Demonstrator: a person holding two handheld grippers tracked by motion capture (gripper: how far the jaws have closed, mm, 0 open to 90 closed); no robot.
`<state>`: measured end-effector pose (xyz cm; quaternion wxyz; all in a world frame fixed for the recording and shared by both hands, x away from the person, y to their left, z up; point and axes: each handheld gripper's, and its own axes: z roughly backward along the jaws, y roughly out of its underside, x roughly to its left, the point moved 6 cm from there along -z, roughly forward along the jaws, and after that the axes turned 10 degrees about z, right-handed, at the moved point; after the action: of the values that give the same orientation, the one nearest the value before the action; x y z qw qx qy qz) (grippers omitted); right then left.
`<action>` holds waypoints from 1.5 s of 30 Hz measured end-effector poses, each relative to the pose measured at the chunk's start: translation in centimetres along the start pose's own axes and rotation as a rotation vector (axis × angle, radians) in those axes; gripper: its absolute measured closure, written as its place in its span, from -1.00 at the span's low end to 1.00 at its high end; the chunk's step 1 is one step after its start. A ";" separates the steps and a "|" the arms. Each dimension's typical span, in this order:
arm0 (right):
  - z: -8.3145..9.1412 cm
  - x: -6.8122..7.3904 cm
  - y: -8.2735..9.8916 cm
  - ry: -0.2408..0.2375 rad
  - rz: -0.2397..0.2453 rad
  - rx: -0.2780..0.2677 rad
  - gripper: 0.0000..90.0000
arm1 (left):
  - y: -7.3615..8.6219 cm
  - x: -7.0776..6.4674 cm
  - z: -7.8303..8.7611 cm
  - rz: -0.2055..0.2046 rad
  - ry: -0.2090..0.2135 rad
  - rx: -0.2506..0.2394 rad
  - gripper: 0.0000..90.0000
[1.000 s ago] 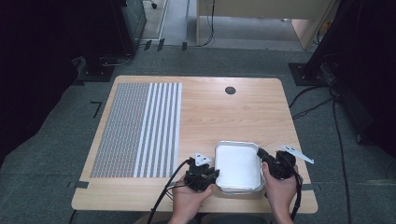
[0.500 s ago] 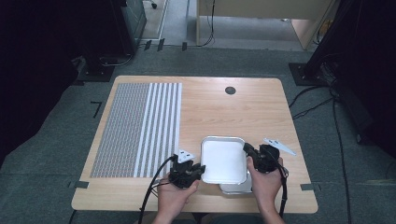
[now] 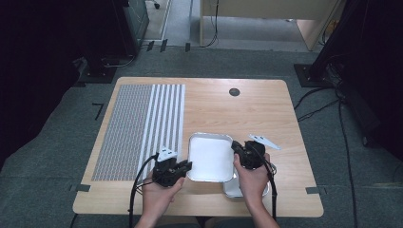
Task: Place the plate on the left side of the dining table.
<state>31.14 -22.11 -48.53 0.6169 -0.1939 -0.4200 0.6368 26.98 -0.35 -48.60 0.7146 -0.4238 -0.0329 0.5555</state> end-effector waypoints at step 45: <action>-9.7 13.6 -4.6 -0.132 0.027 0.037 0.99 | -5.7 13.5 6.6 0.101 -0.158 -0.083 0.88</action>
<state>39.19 -6.86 -46.78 0.5827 -0.1456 -0.4454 0.6640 33.04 14.34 -46.43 0.6628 -0.4088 -0.0908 0.6207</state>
